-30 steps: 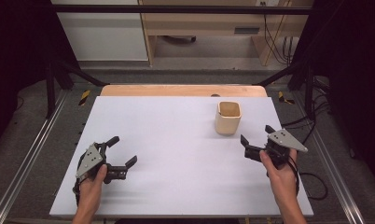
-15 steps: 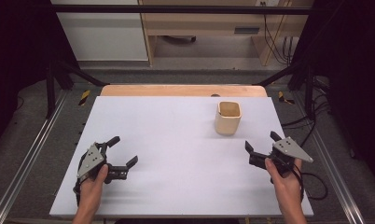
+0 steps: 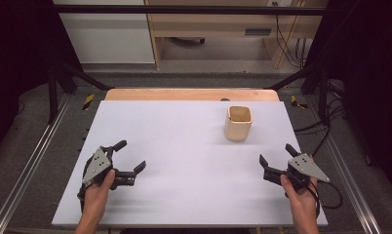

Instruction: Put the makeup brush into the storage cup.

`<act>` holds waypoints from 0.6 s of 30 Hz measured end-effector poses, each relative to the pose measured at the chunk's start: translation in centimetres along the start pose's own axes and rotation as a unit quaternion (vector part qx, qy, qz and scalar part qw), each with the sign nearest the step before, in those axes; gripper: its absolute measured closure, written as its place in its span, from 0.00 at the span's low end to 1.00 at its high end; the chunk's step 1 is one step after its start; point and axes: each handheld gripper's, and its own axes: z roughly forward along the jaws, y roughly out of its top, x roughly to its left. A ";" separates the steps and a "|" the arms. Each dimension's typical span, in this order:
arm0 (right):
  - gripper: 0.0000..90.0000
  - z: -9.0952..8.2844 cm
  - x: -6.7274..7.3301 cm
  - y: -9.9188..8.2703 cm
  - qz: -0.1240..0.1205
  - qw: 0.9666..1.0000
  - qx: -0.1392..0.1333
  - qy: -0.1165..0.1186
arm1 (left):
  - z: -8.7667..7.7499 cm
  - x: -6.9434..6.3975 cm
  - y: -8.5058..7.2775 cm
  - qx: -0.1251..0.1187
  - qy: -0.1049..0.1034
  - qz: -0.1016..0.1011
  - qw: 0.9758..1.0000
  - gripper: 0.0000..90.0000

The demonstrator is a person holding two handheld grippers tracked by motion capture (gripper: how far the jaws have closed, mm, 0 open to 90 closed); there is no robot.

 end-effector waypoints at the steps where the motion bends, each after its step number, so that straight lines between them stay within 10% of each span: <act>1: 0.05 0.0 0.0 -0.1 0.002 1.000 0.000 0.000 | -0.1 0.0 0.0 0.000 0.001 -0.001 1.000 0.01; 18: 0.04 1.2 1.0 -1.8 -0.005 0.999 -0.013 0.030 | -1.6 0.7 -0.9 0.004 0.020 0.002 1.000 0.01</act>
